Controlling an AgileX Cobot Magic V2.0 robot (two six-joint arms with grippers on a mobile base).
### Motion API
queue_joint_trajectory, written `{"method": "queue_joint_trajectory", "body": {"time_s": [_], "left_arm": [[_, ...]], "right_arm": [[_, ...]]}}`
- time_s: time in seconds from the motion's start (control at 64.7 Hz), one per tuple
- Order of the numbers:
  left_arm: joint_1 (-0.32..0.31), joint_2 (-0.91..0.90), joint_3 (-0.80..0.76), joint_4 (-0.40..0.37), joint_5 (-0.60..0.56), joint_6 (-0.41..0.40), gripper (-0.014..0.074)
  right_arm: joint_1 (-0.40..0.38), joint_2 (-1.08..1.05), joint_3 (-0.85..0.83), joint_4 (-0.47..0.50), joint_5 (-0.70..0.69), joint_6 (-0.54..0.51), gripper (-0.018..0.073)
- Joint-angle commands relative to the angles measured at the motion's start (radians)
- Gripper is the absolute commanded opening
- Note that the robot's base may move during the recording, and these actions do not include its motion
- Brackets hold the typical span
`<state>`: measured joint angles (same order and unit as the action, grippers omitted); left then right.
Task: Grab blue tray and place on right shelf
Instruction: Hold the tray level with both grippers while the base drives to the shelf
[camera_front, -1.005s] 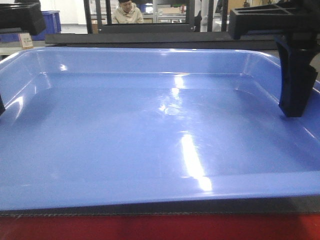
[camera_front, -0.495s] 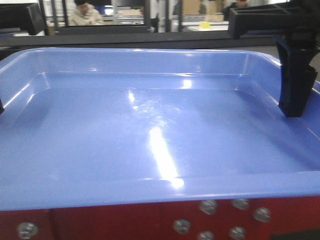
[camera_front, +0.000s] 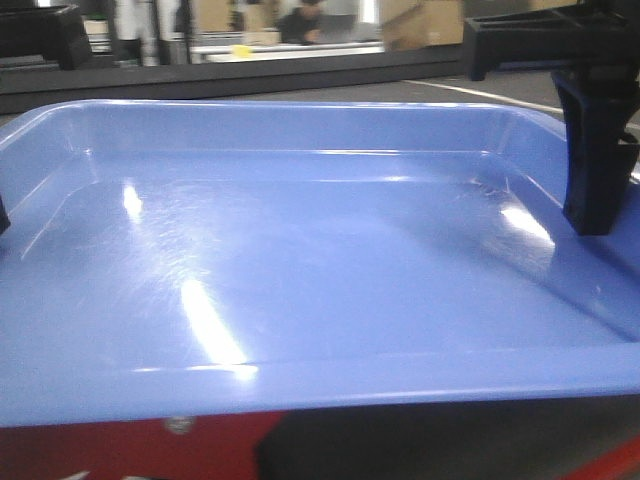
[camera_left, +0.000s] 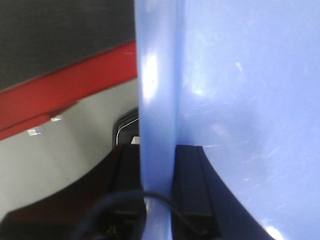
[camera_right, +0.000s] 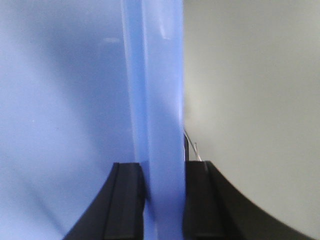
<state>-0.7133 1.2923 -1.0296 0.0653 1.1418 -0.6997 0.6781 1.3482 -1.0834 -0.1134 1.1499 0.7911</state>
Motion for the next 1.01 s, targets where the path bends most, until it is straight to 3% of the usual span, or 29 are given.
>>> {"method": "queue_joint_trajectory", "body": {"time_s": [0.0,0.402,0.773,0.99], "left_arm": [[-0.018,-0.016,-0.032,-0.072,-0.049,-0.004,-0.0048],[-0.018,-0.016,-0.032,-0.065,-0.049,-0.004,-0.0048],[-0.018,-0.016,-0.032,0.021,-0.057,-0.004,-0.0048],[-0.018,-0.016,-0.032,0.023,-0.077,-0.004,-0.0048]], "right_arm": [[0.010,-0.035,-0.034,0.053,-0.098,0.016,0.0222],[0.010,-0.035,-0.034,0.053,-0.098,0.016,0.0222],[0.010,-0.035,-0.034,0.053,-0.098,0.016,0.0222],[0.010,-0.035,-0.034,0.053,-0.096,0.016,0.0222]]}}
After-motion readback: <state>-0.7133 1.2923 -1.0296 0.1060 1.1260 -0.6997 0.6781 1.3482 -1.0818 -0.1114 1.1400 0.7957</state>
